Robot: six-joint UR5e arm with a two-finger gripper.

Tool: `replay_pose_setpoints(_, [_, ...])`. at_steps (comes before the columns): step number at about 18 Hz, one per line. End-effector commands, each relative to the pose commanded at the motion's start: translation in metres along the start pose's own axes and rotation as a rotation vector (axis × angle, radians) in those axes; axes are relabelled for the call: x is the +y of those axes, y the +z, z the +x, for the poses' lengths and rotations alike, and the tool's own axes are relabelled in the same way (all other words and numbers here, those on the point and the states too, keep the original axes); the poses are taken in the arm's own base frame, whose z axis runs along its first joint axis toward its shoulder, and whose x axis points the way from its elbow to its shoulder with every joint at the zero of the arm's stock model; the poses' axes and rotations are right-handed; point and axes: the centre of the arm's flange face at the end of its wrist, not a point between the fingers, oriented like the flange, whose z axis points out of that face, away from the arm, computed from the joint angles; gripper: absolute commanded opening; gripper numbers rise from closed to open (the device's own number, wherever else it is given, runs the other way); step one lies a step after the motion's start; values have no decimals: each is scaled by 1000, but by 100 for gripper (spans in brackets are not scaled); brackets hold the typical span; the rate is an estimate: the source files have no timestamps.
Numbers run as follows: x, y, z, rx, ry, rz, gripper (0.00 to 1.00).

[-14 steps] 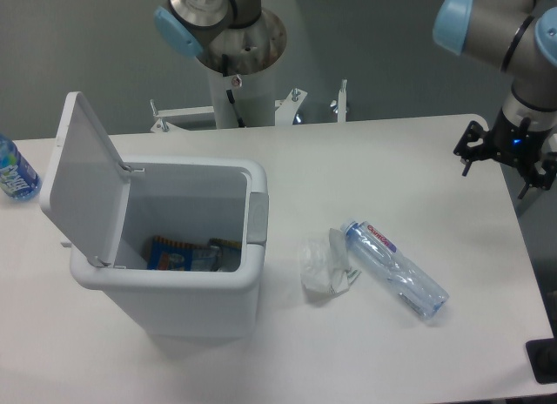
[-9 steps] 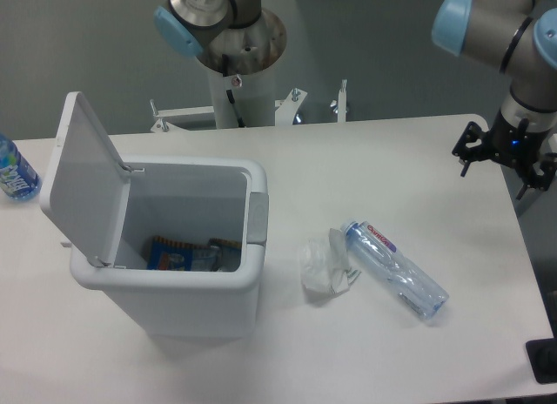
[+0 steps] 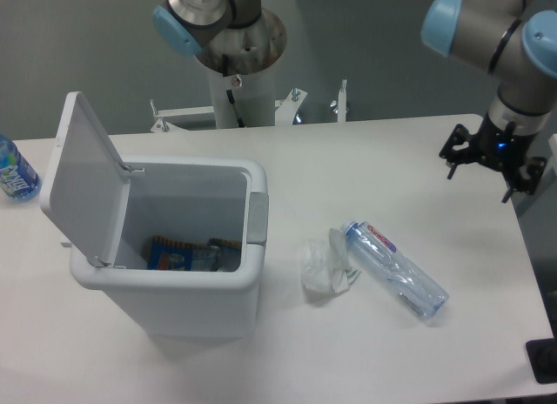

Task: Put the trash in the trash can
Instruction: 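Move the gripper from its start pose toward the white tissue, then lower the open gripper onto the crumpled white tissue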

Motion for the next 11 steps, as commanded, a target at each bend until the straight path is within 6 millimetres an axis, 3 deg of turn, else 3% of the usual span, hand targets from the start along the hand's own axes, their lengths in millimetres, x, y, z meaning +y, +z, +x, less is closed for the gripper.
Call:
replay_pose_setpoints(3, [-33,12,19,-9,-85,7,100])
replay_pose_setpoints(7, [-54,42,59,-14,-59,8,100])
replay_pose_setpoints(11, [-47,75,114,-16,-23,14,100])
